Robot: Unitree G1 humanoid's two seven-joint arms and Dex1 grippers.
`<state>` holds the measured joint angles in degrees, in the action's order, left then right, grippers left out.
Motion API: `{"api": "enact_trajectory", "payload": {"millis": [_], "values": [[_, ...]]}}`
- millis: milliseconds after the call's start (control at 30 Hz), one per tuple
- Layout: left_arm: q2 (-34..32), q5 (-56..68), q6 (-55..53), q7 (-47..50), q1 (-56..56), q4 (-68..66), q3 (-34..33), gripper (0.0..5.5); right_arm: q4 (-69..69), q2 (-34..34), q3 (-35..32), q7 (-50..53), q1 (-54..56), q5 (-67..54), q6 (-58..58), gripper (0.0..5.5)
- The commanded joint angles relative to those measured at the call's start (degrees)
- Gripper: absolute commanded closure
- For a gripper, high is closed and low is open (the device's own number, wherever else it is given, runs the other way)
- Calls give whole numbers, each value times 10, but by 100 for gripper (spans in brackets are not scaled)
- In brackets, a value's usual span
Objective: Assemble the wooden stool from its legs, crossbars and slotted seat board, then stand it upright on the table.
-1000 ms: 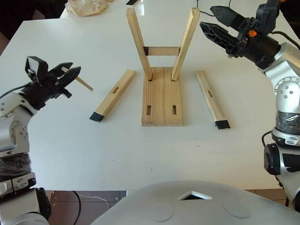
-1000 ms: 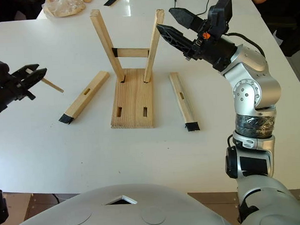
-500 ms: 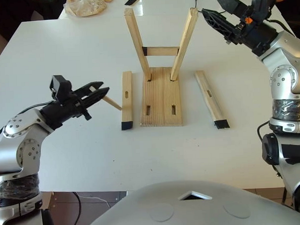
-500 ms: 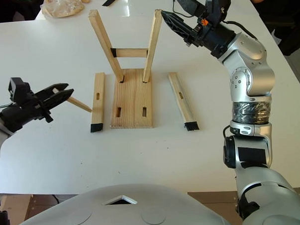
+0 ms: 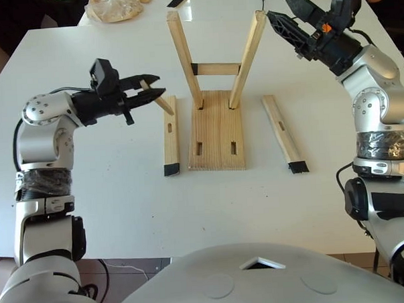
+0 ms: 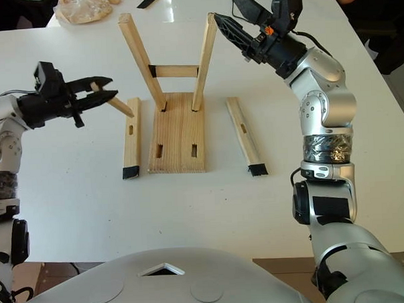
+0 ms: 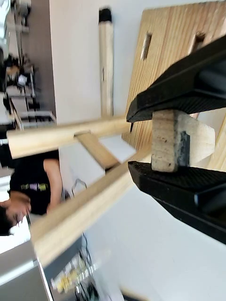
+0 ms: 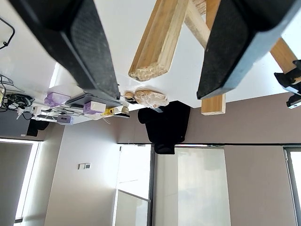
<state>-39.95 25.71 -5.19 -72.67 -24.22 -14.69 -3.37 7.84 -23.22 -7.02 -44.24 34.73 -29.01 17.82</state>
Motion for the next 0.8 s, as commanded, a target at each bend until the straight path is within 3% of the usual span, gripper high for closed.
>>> {"api": "enact_trajectory", "payload": {"millis": [33,800], "values": [[-22,-27,48,-71,-15,-45,17,417,-4,-6,-12,6,-5,1,-1,248],[0,-67,77,-130,-53,-155,44,417,-22,16,-14,29,-37,-2,11,248]]}}
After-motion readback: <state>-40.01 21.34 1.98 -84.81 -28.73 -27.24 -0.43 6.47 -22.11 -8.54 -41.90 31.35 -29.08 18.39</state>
